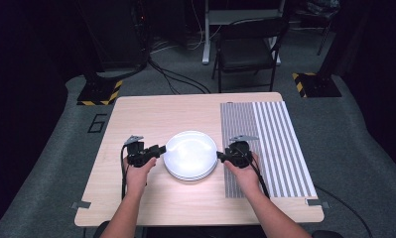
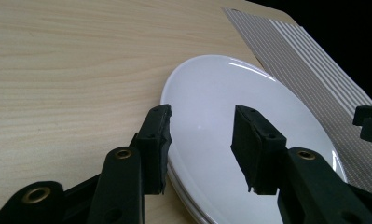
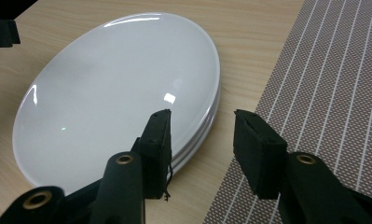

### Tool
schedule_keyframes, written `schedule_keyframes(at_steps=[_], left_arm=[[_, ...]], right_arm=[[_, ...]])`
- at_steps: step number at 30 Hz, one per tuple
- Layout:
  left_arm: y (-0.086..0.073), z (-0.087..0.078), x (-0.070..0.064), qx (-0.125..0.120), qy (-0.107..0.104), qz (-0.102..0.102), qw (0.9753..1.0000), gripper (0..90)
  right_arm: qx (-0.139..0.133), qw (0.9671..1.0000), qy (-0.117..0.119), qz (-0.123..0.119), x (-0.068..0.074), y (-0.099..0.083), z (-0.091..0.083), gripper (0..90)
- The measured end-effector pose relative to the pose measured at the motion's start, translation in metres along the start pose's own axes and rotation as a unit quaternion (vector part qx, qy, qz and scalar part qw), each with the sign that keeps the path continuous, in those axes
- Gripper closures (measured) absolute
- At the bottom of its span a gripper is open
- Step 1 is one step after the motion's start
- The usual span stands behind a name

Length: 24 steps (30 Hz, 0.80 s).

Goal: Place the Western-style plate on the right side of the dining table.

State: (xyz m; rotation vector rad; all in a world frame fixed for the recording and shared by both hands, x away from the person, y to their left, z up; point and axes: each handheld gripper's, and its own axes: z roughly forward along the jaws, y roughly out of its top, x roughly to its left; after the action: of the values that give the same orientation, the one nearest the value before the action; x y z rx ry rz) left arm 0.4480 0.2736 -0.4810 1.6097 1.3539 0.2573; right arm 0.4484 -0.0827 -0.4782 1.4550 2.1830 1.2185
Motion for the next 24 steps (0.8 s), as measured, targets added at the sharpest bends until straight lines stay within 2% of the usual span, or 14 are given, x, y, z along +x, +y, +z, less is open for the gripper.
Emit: schedule_keyframes(at_steps=[5, 8, 13, 18, 20, 21, 24], left_arm=[[-0.002, 0.001, 0.005, -0.005, -0.012, -0.026, 0.9996, 60.8], [-0.002, 0.000, 0.007, -0.005, -0.012, -0.025, 0.9996, 62.8], [-0.003, 0.002, 0.010, -0.004, -0.020, -0.046, 0.9987, 63.8], [-0.004, 0.005, 0.012, 0.001, -0.014, -0.052, 0.9986, 64.7], [-0.004, 0.006, 0.012, 0.005, 0.003, -0.049, 0.9988, 61.4], [-0.004, 0.007, 0.013, 0.013, 0.004, -0.047, 0.9988, 60.6], [-0.005, 0.008, 0.014, 0.023, -0.007, -0.056, 0.9981, 61.2]], right_arm=[[-0.013, 0.9998, 0.001, 0.014, 0.000, 0.003, 0.001, 56.9], [-0.012, 0.9995, 0.007, 0.027, -0.001, 0.005, 0.004, 58.3], [-0.010, 0.9993, 0.008, 0.035, 0.000, 0.007, 0.011, 60.6], [-0.009, 0.9989, 0.016, 0.044, 0.000, 0.008, 0.016, 60.8], [-0.006, 0.9986, 0.021, 0.049, -0.001, 0.008, 0.018, 60.5], [-0.005, 0.9985, 0.020, 0.050, -0.002, 0.007, 0.018, 60.4], [-0.006, 0.9983, 0.021, 0.054, -0.003, 0.007, 0.019, 60.0]])
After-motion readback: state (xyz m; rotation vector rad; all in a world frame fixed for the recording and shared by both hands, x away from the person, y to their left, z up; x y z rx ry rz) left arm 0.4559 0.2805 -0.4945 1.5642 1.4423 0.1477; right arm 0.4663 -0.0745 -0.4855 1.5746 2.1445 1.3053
